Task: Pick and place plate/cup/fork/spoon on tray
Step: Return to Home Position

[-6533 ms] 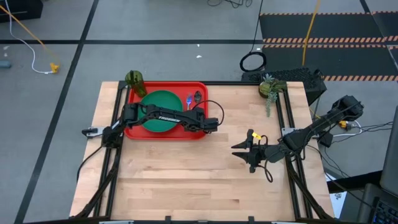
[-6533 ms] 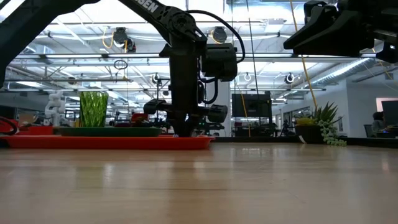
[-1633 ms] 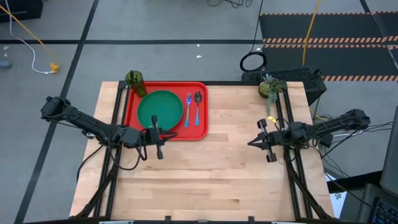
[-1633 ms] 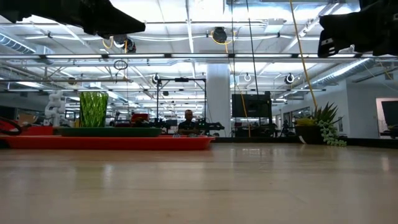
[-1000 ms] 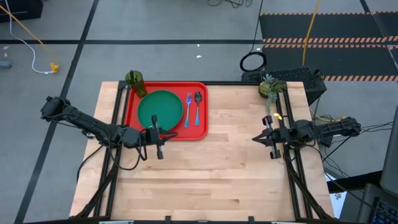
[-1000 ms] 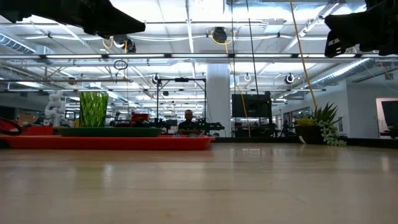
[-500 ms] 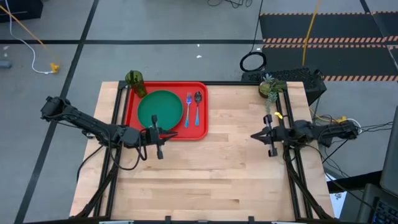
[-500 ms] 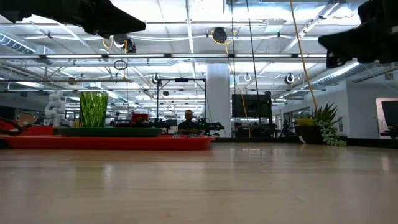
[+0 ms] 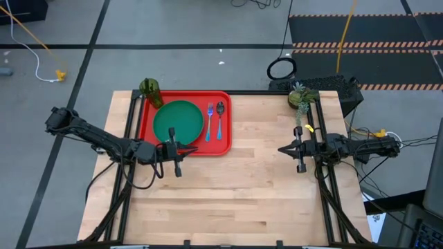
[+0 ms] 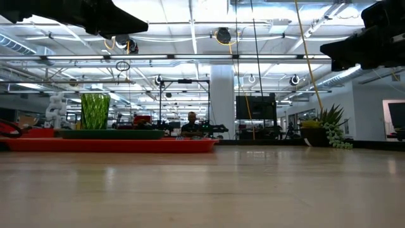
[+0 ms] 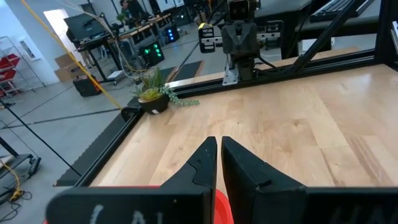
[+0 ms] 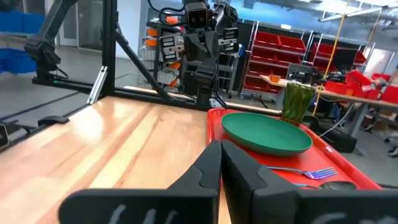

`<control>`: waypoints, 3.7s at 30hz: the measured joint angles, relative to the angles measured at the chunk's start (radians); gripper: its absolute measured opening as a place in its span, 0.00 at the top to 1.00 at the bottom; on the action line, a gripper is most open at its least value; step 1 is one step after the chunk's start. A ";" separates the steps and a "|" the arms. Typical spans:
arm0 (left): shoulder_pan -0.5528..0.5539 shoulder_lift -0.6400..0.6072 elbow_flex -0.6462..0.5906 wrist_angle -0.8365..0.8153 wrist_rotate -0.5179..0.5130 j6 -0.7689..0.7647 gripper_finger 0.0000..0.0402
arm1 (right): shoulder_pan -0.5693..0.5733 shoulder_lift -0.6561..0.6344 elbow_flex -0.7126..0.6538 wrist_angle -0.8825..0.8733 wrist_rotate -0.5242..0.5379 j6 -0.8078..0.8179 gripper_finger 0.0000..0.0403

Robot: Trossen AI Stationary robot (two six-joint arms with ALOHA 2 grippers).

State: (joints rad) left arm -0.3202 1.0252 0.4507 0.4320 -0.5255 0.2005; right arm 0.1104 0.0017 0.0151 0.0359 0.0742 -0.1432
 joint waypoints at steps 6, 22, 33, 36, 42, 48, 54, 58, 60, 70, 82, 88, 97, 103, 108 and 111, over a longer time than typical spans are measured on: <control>0.000 0.000 0.000 0.000 0.000 -0.001 0.94 | 0.000 0.000 0.000 -0.008 -0.012 -0.037 0.99; -0.001 0.000 0.000 0.012 0.000 -0.003 0.94 | -0.009 0.000 0.000 -0.017 -0.076 -0.081 1.00; -0.001 0.000 0.000 0.013 0.000 -0.006 0.94 | -0.131 0.001 0.000 -0.018 -0.090 -0.076 1.00; -0.001 0.000 0.000 0.013 0.000 -0.008 0.94 | -0.142 0.000 0.000 -0.018 -0.096 -0.062 1.00; -0.001 0.000 0.000 0.007 -0.001 0.000 0.94 | -0.149 0.001 0.000 -0.019 -0.097 -0.034 1.00; -0.001 -0.003 0.000 -0.001 0.004 -0.029 0.94 | -0.149 0.007 0.000 -0.019 -0.081 -0.026 1.00; 0.006 -0.067 -0.025 -0.097 0.030 -0.082 0.94 | -0.149 0.011 0.000 -0.009 -0.080 -0.026 1.00; 0.006 -0.132 -0.071 -0.091 0.035 -0.091 0.94 | -0.148 0.010 0.000 0.000 -0.078 -0.027 1.00; 0.006 -0.159 -0.101 -0.083 0.047 -0.092 0.94 | -0.148 0.011 0.000 0.001 -0.078 -0.034 1.00; 0.041 -0.230 -0.282 0.125 0.185 -0.075 0.94 | -0.148 0.011 0.000 0.001 -0.076 -0.026 1.00; 0.107 -0.230 -0.371 0.221 0.278 -0.091 0.94 | -0.148 0.011 0.000 0.002 -0.076 -0.026 1.00; 0.135 -0.230 -0.436 0.260 0.294 -0.114 0.94 | -0.148 0.011 0.000 0.003 -0.076 -0.026 1.00; 0.208 -0.229 -0.441 0.260 0.347 -0.121 0.94 | -0.148 0.011 0.000 0.004 -0.076 -0.026 1.00; 0.284 -0.229 -0.441 0.278 0.432 -0.106 0.94 | -0.148 0.010 0.000 0.004 -0.076 -0.026 1.00; 0.333 -0.229 -0.441 0.270 0.500 -0.125 0.94 | -0.148 0.010 0.000 0.004 -0.076 -0.026 1.00; 0.356 -0.229 -0.441 0.250 0.499 -0.126 0.94 | -0.148 0.011 0.000 0.004 -0.076 -0.026 1.00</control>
State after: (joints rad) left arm 0.0357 0.7963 0.0093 0.6823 -0.0260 0.0746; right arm -0.0380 0.0124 0.0151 0.0395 -0.0017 -0.1688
